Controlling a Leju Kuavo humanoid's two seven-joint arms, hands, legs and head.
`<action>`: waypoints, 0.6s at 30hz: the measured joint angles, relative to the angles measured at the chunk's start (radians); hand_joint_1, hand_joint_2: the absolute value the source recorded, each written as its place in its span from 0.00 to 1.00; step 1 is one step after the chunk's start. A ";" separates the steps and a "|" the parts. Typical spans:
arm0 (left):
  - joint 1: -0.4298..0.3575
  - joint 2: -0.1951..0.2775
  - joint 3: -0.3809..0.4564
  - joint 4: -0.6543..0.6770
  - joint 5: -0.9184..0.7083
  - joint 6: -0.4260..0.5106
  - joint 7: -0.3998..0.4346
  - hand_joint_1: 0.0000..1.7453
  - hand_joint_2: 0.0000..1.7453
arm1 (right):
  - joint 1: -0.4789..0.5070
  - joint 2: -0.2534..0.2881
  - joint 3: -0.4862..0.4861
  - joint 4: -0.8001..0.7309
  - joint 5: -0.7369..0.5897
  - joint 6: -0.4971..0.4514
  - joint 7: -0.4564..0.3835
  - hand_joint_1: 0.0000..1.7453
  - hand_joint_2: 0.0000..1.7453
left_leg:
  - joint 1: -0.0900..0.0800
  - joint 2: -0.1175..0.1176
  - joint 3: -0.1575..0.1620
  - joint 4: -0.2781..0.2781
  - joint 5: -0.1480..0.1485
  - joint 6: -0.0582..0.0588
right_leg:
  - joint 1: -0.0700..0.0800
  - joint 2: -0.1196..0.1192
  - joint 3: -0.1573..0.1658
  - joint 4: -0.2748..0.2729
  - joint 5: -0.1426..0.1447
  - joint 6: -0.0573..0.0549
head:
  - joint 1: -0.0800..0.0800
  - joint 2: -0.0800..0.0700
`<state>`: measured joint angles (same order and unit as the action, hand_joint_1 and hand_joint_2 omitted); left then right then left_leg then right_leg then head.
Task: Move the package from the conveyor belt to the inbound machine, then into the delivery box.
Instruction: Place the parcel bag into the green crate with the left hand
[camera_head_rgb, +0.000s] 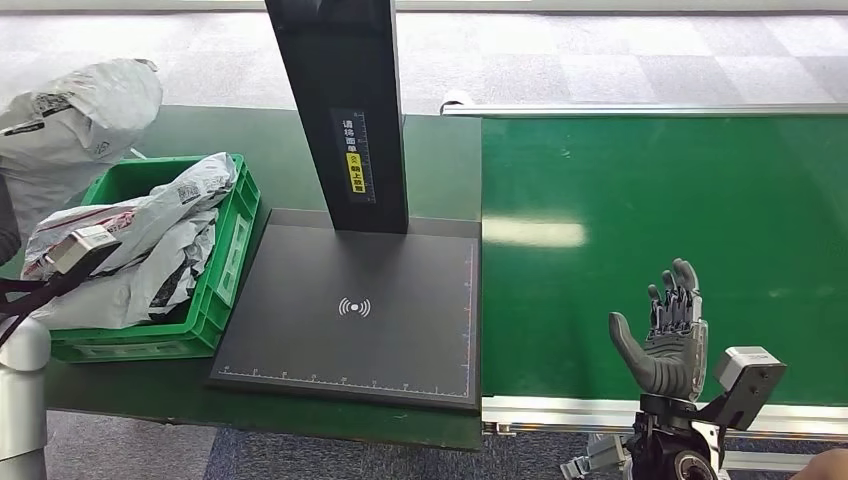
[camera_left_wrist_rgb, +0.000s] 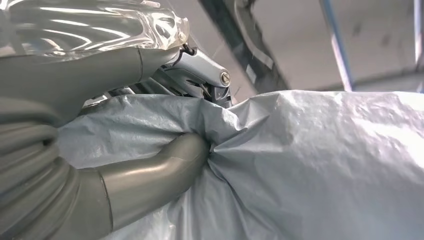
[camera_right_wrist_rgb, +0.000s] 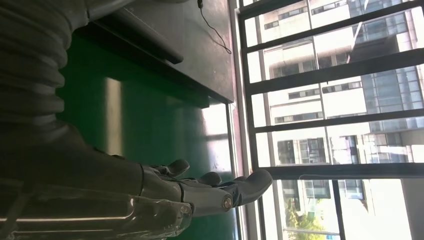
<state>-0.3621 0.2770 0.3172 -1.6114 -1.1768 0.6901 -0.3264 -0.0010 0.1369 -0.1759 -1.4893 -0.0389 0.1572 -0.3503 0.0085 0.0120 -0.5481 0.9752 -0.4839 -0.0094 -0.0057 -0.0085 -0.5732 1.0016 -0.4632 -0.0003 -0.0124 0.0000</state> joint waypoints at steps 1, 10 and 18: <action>0.001 -0.001 -0.007 0.018 -0.013 0.000 0.013 1.00 1.00 | 0.000 0.000 0.000 0.000 0.000 0.000 0.000 0.00 1.00 | 0.000 0.000 0.000 0.000 0.000 0.000 | 0.000 0.000 0.000 0.000 0.000 0.000 | 0.000 0.000; 0.001 0.007 -0.055 0.130 -0.122 -0.016 0.119 1.00 1.00 | 0.000 0.000 0.000 0.000 0.000 0.000 0.001 0.00 1.00 | 0.000 0.000 0.000 0.000 0.000 0.000 | 0.000 0.000 0.000 0.000 0.000 0.000 | 0.000 0.000; 0.000 0.012 -0.072 0.161 -0.127 -0.016 0.129 0.99 1.00 | 0.000 0.000 0.000 0.000 0.000 0.000 0.001 0.00 1.00 | 0.000 0.000 0.000 0.000 0.000 0.000 | 0.000 0.000 0.000 0.000 0.000 0.000 | 0.000 0.000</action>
<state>-0.3617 0.2885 0.2457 -1.4508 -1.3040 0.6744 -0.1974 -0.0008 0.1369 -0.1762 -1.4893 -0.0389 0.1572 -0.3493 0.0085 0.0121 -0.5484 0.9752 -0.4839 -0.0094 -0.0057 -0.0084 -0.5734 1.0016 -0.4632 -0.0003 -0.0124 0.0000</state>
